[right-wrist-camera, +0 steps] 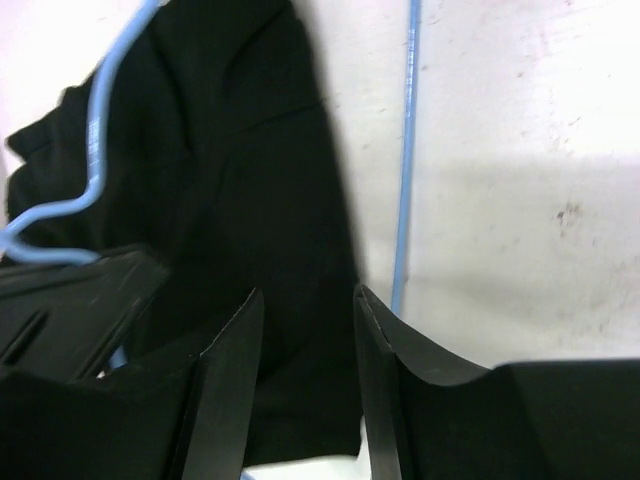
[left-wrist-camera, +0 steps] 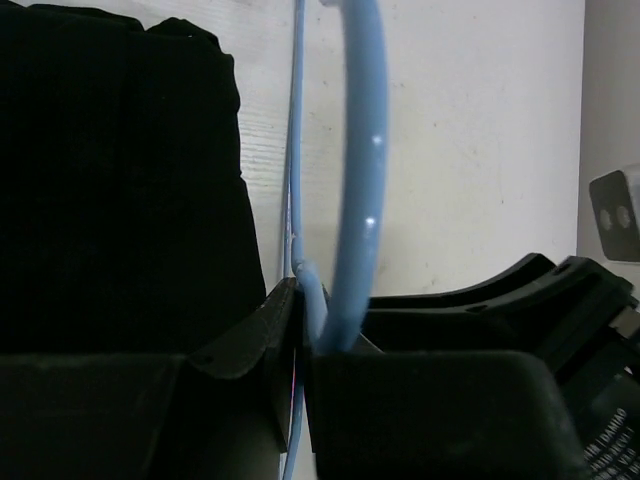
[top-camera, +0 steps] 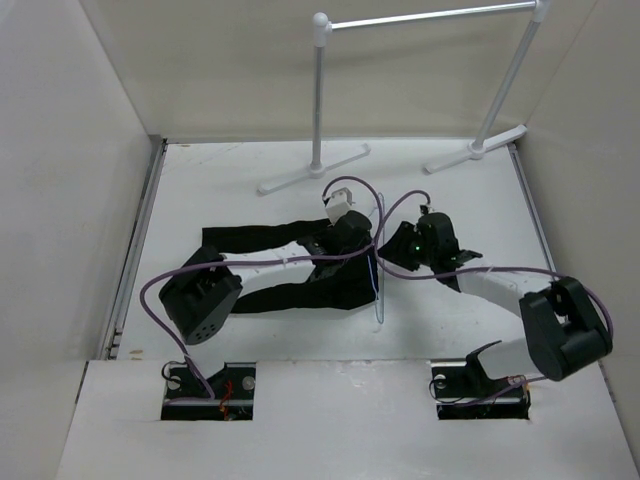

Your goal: Place the trousers on the hanger

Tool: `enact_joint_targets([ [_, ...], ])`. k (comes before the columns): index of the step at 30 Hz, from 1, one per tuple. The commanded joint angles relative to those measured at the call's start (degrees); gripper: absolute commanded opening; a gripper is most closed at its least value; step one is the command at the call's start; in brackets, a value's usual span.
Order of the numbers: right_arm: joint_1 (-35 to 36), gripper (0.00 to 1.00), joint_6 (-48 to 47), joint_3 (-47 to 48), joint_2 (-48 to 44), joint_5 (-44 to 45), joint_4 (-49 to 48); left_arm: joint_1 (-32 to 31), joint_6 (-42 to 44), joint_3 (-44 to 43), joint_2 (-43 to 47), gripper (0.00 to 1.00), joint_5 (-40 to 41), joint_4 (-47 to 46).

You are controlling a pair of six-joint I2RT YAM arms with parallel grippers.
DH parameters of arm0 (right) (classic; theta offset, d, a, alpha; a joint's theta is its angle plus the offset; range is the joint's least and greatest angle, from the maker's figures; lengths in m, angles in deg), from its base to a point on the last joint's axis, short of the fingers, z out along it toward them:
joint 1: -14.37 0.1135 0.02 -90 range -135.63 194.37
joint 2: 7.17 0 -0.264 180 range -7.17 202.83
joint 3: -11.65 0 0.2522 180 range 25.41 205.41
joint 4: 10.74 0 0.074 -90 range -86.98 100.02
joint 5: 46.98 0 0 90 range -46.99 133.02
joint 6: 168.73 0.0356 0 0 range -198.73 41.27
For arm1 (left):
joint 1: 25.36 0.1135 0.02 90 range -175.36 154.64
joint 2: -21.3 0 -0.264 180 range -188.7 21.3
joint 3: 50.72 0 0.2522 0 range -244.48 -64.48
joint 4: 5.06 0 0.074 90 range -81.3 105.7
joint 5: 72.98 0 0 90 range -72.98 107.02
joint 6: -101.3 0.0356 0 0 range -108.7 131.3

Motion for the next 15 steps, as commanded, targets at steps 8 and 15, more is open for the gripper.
enact_joint_targets([
  [8,-0.1,0.48,0.4,4.0,12.4,0.0,-11.2,1.0,-1.9,0.5,-2.0,0.0,-0.4,-4.8],
  [15,1.0,0.5,1.8,3.6,16.3,-2.5,-13.8,1.7,-2.6,2.1,-1.9,0.0,-1.1,-4.8],
])
